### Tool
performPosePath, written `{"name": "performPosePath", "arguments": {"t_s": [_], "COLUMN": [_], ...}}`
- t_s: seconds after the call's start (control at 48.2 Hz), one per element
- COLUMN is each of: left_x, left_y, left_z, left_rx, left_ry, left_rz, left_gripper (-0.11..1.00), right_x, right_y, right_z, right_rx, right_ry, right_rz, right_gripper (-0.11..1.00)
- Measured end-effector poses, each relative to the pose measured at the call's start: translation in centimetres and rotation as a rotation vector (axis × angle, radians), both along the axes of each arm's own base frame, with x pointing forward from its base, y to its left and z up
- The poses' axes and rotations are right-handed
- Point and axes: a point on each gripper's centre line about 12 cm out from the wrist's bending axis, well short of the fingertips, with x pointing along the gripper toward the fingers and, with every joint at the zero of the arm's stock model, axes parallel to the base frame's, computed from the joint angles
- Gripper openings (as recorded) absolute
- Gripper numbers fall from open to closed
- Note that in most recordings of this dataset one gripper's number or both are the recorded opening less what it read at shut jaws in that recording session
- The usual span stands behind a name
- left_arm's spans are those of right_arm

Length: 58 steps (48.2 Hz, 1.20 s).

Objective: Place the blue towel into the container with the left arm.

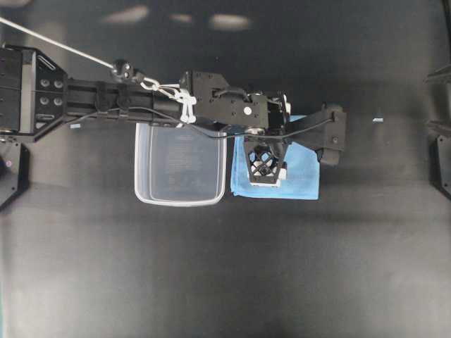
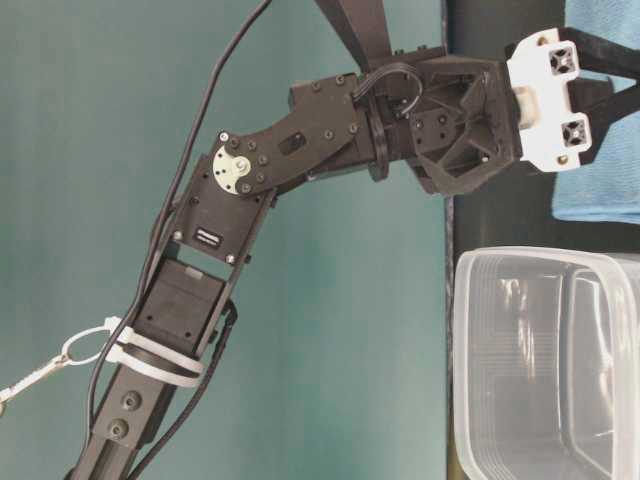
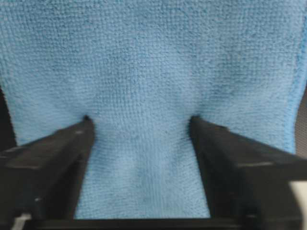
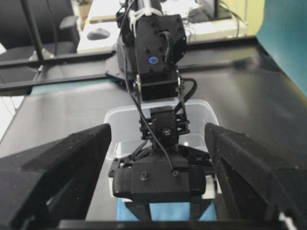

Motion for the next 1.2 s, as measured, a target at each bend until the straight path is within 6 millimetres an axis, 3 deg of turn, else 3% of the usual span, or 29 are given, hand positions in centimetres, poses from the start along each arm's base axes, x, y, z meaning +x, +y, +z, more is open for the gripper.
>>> {"name": "performPosePath", "arguments": {"t_s": [0.145, 0.228, 0.394, 0.643, 0.809, 0.996, 1.12, 1.203], "left_x": [-0.1, 0.1, 0.6, 0.3, -2.9, -7.6, -9.8, -10.9], "left_y": [-1.1, -1.1, -0.1, -0.5, -0.6, 0.1, -0.1, -0.2], "left_z": [0.2, 1.0, 3.9, 13.9, 20.4, 26.2, 28.2, 28.3], "left_rx": [0.004, 0.007, 0.011, 0.019, 0.019, 0.020, 0.021, 0.019], "left_ry": [0.005, -0.007, -0.059, -0.186, -0.194, -0.170, -0.175, -0.163], "left_rz": [-0.033, -0.041, -0.024, -0.027, -0.021, 0.002, 0.001, -0.001], "left_gripper": [0.22, 0.06, 0.06, 0.06, 0.06, 0.06, 0.06, 0.06], "right_x": [0.0, 0.0, 0.0, 0.0, 0.0, -0.1, -0.2, -0.2], "right_y": [0.0, 0.0, 0.0, 0.0, 0.0, 0.0, 0.0, 0.0], "right_z": [-0.2, -0.2, -0.3, -0.2, -0.3, -0.2, -0.1, -0.1], "right_rx": [-0.003, -0.003, -0.003, -0.001, -0.003, -0.003, -0.004, -0.004], "right_ry": [0.005, 0.005, 0.006, 0.003, 0.005, -0.004, -0.011, -0.012], "right_rz": [0.000, 0.000, 0.000, 0.000, 0.000, 0.000, 0.000, 0.000], "right_gripper": [0.76, 0.76, 0.76, 0.76, 0.76, 0.76, 0.76, 0.76]}}
